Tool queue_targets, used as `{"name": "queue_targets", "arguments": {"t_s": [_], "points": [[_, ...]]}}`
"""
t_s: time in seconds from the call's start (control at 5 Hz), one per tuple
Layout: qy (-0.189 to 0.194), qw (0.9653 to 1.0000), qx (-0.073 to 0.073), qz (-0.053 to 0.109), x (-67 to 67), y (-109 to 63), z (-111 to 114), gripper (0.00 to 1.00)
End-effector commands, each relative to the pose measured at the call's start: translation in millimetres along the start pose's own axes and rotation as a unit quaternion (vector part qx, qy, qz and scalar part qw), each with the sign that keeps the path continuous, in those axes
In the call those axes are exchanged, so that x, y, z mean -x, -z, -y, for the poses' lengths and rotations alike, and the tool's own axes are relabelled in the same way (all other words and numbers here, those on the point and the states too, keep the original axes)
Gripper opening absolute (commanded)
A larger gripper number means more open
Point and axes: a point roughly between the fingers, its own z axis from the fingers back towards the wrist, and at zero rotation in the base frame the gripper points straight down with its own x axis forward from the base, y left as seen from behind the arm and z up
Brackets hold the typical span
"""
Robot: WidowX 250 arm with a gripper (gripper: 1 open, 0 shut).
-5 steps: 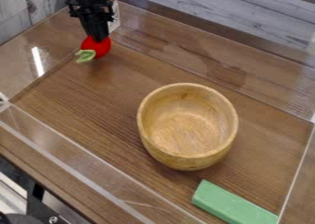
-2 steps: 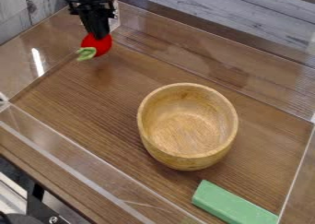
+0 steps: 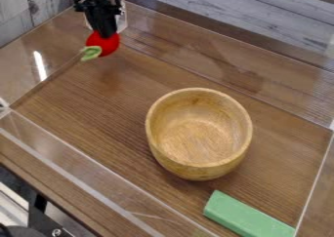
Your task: Move the red object to the right side of the table
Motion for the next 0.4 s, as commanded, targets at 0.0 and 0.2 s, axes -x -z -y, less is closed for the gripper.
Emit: {"name": "queue_targets", "arguments": {"t_s": [0.0, 0.2], "points": [[0.07, 0.9961, -0.029, 0.045, -8.1, -47.0, 26, 0.0], [0.133, 0.9902, -0.02, 0.036, -12.3, -45.5, 56, 0.0]]}}
